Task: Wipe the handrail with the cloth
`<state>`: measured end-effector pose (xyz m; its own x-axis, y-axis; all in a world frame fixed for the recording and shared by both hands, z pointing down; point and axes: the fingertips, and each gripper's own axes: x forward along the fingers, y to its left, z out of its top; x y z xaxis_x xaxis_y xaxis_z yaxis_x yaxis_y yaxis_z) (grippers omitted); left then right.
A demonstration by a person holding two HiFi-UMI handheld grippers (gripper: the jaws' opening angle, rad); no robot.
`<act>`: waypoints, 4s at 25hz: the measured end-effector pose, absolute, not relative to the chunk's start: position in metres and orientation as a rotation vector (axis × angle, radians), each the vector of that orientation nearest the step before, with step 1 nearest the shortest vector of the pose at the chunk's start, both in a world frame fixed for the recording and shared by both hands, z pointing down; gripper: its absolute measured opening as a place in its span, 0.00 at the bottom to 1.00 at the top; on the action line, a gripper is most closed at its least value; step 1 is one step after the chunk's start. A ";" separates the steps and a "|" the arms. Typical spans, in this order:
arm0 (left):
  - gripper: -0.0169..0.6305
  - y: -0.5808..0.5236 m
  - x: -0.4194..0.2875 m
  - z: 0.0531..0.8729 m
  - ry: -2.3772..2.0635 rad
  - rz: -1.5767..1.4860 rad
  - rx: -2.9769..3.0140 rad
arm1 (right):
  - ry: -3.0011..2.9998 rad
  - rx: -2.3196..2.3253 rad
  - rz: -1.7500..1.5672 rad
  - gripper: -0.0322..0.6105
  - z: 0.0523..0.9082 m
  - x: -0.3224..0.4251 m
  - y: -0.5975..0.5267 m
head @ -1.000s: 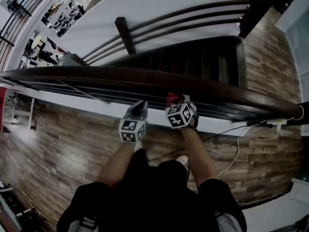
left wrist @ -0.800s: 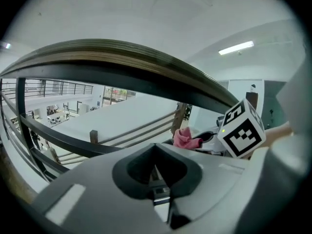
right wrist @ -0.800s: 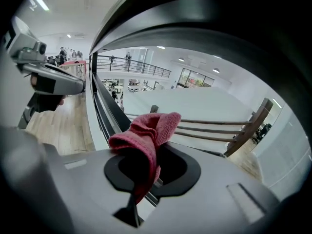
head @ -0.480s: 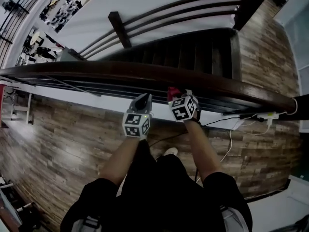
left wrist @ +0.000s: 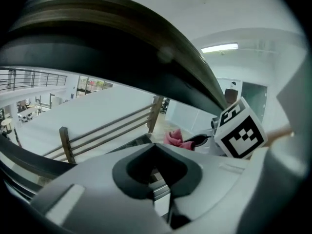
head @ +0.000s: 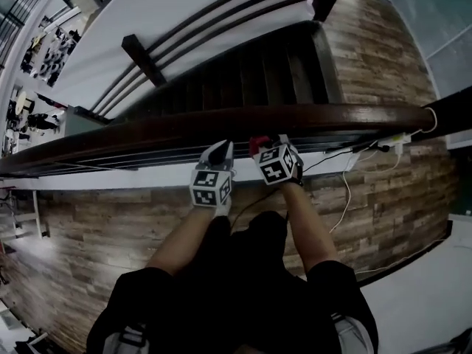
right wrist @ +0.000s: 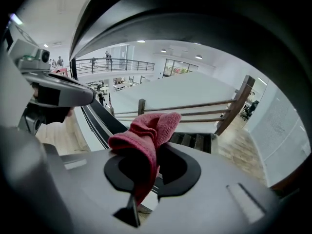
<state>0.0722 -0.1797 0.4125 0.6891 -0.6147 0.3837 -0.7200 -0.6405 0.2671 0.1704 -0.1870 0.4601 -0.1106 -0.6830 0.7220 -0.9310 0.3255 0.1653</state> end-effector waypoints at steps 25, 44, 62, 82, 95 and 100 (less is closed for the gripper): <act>0.03 -0.159 0.218 0.428 -1.144 0.312 2.413 | -1.895 1.346 0.392 0.13 0.470 0.320 -0.162; 0.03 -0.138 0.316 0.428 -1.000 0.386 2.493 | -1.762 1.488 0.417 0.13 0.469 0.447 -0.134; 0.03 -0.130 0.376 0.424 -0.864 0.420 2.560 | -1.672 1.576 0.450 0.13 0.469 0.510 -0.115; 0.03 -0.124 0.405 0.426 -0.762 0.472 2.599 | -1.567 1.684 0.545 0.13 0.468 0.574 -0.102; 0.03 -0.109 0.415 0.435 -0.703 0.505 2.594 | -1.488 1.851 0.597 0.13 0.469 0.599 -0.092; 0.03 -0.109 0.416 0.433 -0.700 0.501 2.602 | -1.483 1.879 0.637 0.13 0.470 0.601 -0.092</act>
